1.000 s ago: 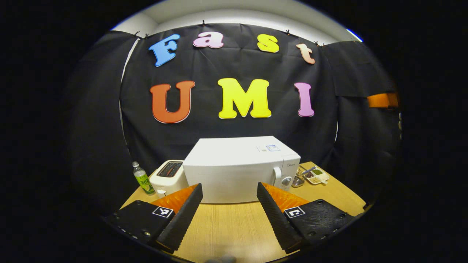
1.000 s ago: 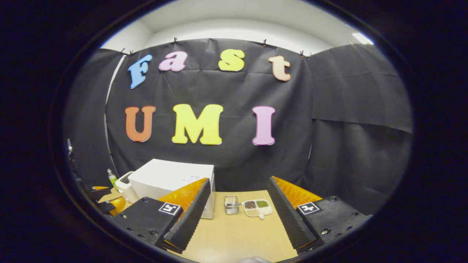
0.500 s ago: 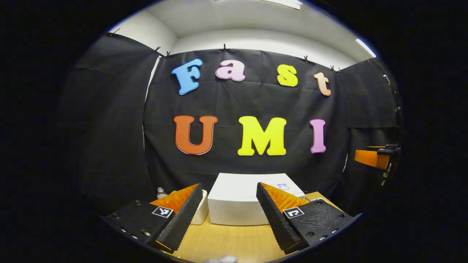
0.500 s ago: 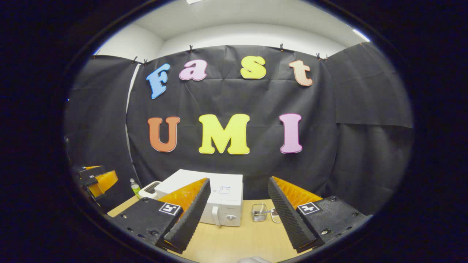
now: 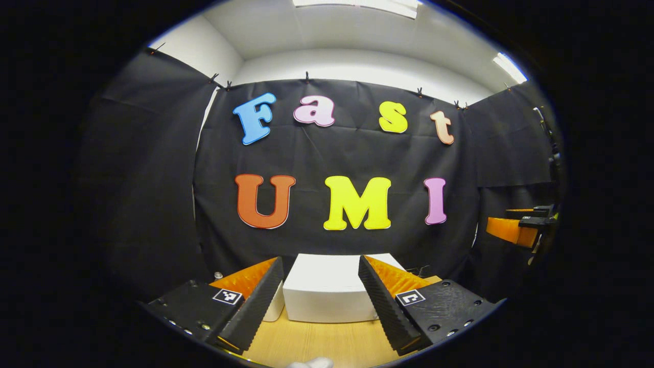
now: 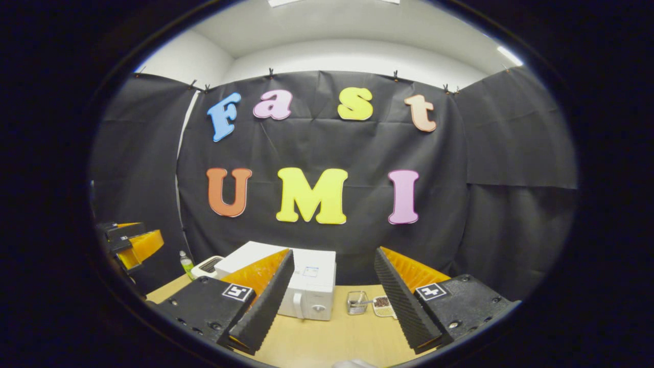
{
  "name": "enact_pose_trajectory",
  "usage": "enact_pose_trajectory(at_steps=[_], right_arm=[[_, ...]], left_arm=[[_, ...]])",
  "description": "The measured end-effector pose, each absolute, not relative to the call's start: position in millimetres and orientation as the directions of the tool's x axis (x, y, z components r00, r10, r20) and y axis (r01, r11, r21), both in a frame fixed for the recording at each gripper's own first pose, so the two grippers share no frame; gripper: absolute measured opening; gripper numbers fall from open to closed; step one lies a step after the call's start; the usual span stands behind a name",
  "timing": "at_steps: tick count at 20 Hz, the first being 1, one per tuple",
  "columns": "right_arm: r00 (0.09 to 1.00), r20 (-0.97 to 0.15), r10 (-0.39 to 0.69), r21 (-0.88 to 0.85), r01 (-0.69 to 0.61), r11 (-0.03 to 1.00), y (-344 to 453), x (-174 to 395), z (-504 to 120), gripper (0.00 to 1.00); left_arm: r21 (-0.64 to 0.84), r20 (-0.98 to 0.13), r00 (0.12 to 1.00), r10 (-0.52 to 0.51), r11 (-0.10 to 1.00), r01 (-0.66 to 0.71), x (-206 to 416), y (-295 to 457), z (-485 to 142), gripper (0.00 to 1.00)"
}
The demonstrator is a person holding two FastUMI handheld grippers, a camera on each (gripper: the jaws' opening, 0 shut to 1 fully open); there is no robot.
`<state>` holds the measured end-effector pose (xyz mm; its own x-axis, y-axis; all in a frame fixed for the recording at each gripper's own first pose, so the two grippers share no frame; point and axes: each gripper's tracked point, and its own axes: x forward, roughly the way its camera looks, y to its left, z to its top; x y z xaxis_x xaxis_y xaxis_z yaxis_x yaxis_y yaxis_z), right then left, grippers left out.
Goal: Open the microwave oven with the left hand, put the food in, and close the microwave oven.
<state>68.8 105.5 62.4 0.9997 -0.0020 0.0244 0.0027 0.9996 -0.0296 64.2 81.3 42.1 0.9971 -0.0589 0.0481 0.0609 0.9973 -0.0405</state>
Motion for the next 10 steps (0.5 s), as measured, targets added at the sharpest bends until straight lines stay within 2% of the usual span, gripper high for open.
enact_pose_trajectory(at_steps=[2, 3, 5, 6, 7, 8, 9, 10], right_arm=[[1.0, 0.025, -0.003, -0.028, 0.004, 1.0, 105, 66, 60, 1.0], [1.0, 0.022, -0.003, -0.028, 0.004, 1.0, 104, 64, 59, 0.92], [1.0, 0.017, 0.001, -0.015, -0.001, 1.0, 104, 61, 56, 0.92], [1.0, 0.015, 0.002, -0.008, -0.002, 1.0, 103, 60, 56, 1.0], [1.0, 0.013, 0.001, -0.003, -0.001, 1.0, 102, 60, 54, 0.92], [1.0, 0.013, 0.001, 0.003, -0.001, 1.0, 101, 59, 54, 0.92], [1.0, 0.014, 0.003, 0.006, -0.003, 1.0, 101, 59, 54, 1.0], [1.0, 0.016, 0.0, 0.005, 0.0, 1.0, 99, 58, 53, 1.0]], left_arm=[[-0.038, 0.045, 0.998, -0.052, 0.998, 0.054, 64, 83, 41, 0.94], [-0.038, 0.045, 0.998, -0.05, 0.998, 0.051, 65, 82, 42, 0.93], [-0.036, 0.045, 0.997, -0.065, 0.997, 0.067, 64, 76, 44, 0.93], [-0.03, 0.048, 0.997, -0.068, 0.997, 0.07, 64, 75, 45, 0.94], [-0.024, 0.048, 0.996, -0.074, 0.997, 0.075, 65, 73, 47, 0.94], [-0.021, 0.049, 0.996, -0.075, 0.997, 0.076, 65, 72, 48, 0.94], [-0.018, 0.052, 0.996, -0.077, 0.997, 0.078, 65, 70, 50, 0.93], [-0.017, 0.055, 0.995, -0.081, 0.996, 0.082, 66, 68, 52, 0.93]])
